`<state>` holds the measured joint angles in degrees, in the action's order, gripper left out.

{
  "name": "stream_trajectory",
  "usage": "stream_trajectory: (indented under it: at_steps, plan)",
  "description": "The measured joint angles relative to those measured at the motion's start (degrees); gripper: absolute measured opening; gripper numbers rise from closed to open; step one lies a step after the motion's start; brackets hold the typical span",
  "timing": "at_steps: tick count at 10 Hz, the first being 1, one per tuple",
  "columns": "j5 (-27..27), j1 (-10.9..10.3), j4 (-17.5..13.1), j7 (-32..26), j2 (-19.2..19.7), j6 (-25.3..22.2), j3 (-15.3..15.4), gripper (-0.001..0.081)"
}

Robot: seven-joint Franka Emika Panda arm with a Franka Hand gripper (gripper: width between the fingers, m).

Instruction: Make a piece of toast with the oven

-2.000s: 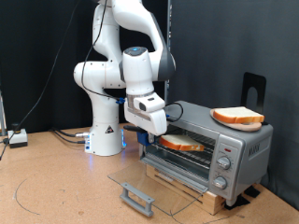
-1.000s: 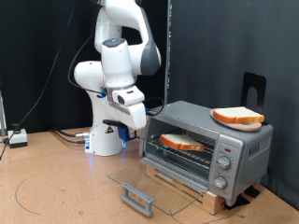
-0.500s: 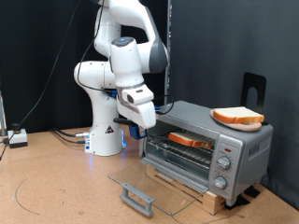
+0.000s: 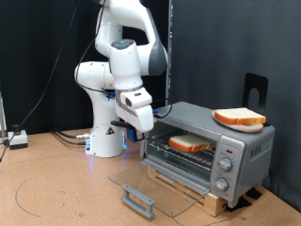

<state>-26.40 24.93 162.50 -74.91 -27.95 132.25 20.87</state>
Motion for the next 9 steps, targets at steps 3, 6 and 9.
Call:
stream_trajectory:
  at_steps: [3, 6, 9]
  plan:
    - [1.4, 4.4, -1.6, -0.3, 1.9, -3.0, -3.5, 0.0396]
    - [2.1, 8.3, -3.2, -0.8, 4.3, -3.2, -6.4, 0.0396]
    - [-3.7, 6.9, -4.7, -5.4, 3.3, -9.5, -8.4, 0.0396]
